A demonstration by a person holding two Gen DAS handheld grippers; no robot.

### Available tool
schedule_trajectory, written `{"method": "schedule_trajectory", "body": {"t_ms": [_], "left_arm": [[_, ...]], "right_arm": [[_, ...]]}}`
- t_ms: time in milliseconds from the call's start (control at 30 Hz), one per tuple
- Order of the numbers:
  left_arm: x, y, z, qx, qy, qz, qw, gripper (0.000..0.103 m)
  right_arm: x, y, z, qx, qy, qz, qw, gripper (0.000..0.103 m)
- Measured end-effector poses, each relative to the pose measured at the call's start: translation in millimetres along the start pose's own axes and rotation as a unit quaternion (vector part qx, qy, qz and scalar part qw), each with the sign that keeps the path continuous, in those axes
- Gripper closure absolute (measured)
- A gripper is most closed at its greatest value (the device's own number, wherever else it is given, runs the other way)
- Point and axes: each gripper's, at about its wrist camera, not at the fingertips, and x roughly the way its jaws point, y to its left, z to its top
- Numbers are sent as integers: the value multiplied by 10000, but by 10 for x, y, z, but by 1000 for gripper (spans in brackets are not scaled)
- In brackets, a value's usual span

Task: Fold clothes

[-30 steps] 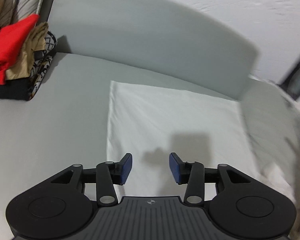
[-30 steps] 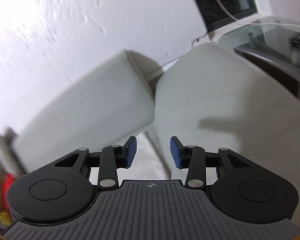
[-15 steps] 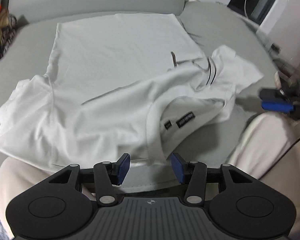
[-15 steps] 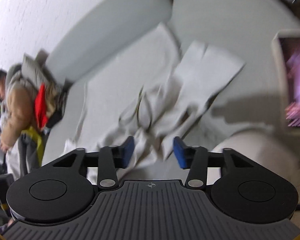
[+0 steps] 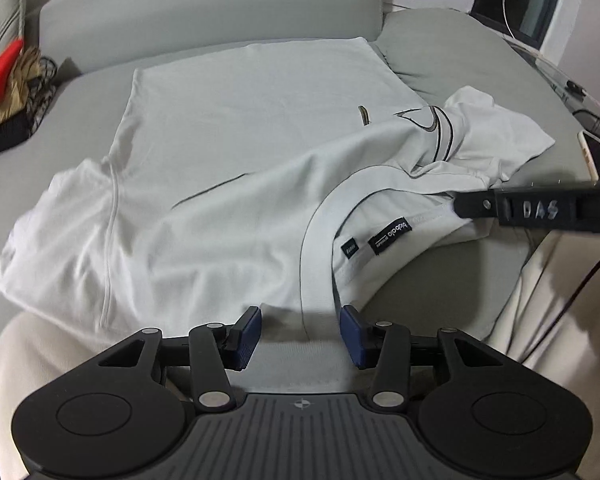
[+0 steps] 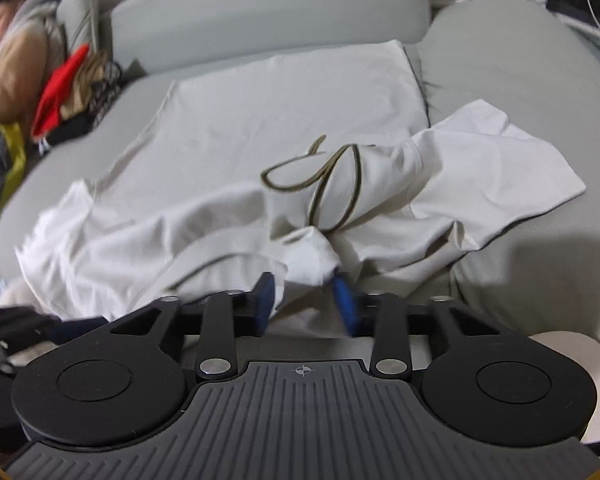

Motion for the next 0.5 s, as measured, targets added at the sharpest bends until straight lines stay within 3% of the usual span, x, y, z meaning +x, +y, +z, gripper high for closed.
{"method": "schedule_trajectory", "body": {"t_ms": [67,267,367,433,500], "left_arm": [[-24,50,-14,-165,9,-75,9998,60],[-201,304,-66,-793,59,-506,9955,59],[-208,435,-142,-1090,292,-707,9911,59],[-175,500,-200,-1289,444,-756,9878,59],[-139,549,-270,-1489,567,-799,9840,59]], "right_arm": [[-37,9,-40,-69,-44,-182,9998,94],[-507,-107,-211,369,-220,78,9990,98],[-691,-239,-382,646,118,212,9976,99],[-675,-308,-526,612,519,67,9968,101],[-630,-346,-666,493,754,-55,9959,95]]}}
